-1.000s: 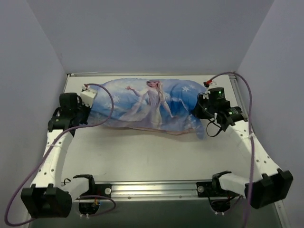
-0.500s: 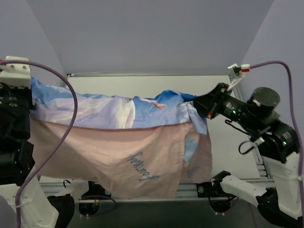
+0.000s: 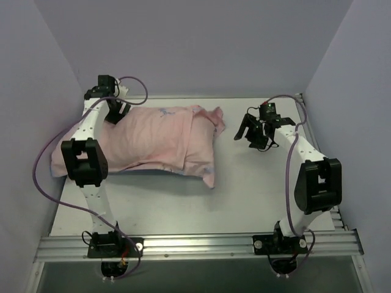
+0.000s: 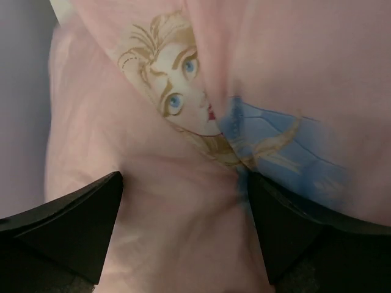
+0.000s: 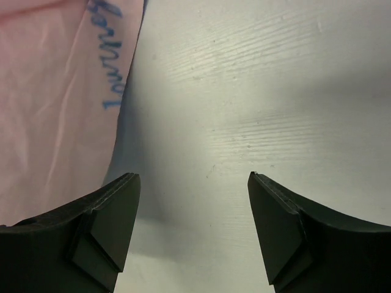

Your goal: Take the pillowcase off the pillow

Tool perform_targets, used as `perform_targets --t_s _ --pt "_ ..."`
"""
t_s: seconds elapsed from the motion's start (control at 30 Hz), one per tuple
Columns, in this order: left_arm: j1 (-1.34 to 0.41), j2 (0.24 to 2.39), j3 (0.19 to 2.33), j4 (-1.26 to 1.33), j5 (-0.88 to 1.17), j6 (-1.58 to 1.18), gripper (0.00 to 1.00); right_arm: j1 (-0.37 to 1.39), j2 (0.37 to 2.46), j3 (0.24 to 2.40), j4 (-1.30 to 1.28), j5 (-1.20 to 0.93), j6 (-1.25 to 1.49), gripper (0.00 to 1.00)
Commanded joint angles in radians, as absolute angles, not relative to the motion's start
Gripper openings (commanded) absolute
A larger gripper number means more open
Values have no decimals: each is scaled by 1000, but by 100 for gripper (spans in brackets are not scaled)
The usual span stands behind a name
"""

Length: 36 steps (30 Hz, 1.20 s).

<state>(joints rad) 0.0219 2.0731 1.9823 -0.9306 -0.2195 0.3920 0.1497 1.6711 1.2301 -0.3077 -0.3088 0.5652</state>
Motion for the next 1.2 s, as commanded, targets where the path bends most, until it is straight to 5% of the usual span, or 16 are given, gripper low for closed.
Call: perform_targets --t_s 0.0,0.23,0.63,0.73,0.77,0.8,1.17 --pt "-79 1836 2050 -999 -135 383 94 173 1471 1330 -347 -151 446 72" --pt "-441 1582 1806 -960 -15 456 94 307 1293 1152 -236 -207 469 68" --pt "-603 1810 1741 -703 -86 354 96 336 1702 1428 -38 -414 482 52" --pt "-589 1836 1674 -637 -89 350 47 334 1810 1505 -52 -391 466 51" --pt "-584 1836 1658 -621 -87 347 8 330 1824 1512 -37 -387 469 51" --pt "-575 1826 1646 -614 -89 339 2 327 1836 1520 -34 -387 474 50" --pt "-494 1629 1532 -600 87 278 8 362 1801 1571 -11 -397 497 48"
